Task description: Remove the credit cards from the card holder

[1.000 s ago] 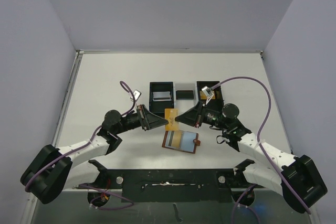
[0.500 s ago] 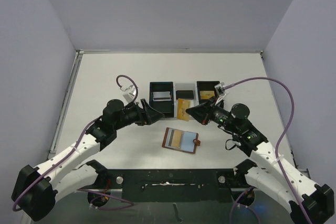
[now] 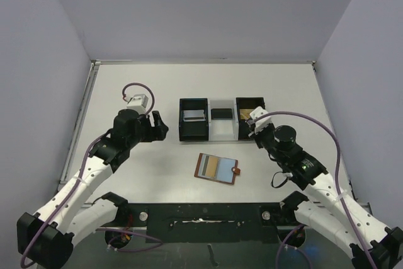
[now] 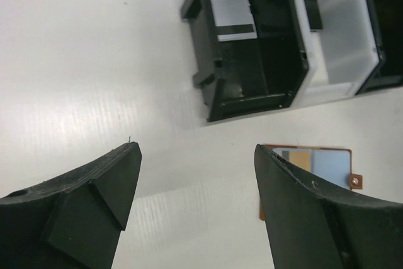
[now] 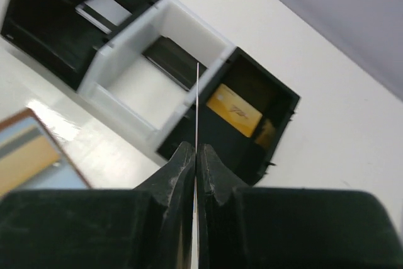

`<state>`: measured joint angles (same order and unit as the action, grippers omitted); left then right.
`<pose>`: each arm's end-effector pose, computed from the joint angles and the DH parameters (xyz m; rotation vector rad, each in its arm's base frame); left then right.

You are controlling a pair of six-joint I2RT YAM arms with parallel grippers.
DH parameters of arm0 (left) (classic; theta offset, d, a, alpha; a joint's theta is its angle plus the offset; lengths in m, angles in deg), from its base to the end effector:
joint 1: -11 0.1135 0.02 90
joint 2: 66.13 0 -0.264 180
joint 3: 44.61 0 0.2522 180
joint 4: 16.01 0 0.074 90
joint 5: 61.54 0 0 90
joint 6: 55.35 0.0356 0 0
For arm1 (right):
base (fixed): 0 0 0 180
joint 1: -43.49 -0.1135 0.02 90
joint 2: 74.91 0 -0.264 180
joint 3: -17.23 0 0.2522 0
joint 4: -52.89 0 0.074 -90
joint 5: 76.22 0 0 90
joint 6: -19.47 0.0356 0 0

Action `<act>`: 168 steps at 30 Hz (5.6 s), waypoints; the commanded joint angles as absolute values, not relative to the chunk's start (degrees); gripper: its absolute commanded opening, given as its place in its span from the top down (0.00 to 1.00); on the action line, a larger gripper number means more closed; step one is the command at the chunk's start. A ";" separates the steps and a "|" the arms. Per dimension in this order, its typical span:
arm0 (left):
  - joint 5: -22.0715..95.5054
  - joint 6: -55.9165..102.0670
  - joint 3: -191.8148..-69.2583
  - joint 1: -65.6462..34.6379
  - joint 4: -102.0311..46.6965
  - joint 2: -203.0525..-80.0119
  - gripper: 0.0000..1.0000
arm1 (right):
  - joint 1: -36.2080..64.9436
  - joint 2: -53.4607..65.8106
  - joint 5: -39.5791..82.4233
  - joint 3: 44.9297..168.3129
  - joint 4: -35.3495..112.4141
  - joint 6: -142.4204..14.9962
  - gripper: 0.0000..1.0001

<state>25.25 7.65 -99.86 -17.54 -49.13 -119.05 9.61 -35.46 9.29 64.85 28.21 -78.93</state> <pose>0.1827 -0.0971 0.2783 -0.0053 2.1508 -0.5160 0.1433 0.0929 0.2860 -0.6213 1.7581 0.2356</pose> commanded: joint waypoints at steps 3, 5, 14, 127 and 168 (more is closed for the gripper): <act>33.40 14.29 -100.11 -5.79 -48.27 -120.45 0.27 | 14.38 -28.84 5.35 69.26 26.97 -102.28 1.00; 34.32 14.88 -99.24 -4.26 -47.73 -120.78 0.27 | 19.05 -26.22 14.28 70.65 26.12 -106.00 1.00; 35.36 15.41 -97.79 -4.25 -46.62 -119.96 0.27 | 26.85 -13.57 28.48 77.91 21.67 -121.12 1.00; 35.67 18.40 -99.18 -4.21 -47.63 -124.81 0.25 | 25.45 -14.02 30.35 79.87 51.23 -88.00 0.30; 57.35 -4.79 -90.91 -16.12 -24.44 -129.45 0.30 | 2.62 -11.55 16.30 50.89 52.19 1.83 0.40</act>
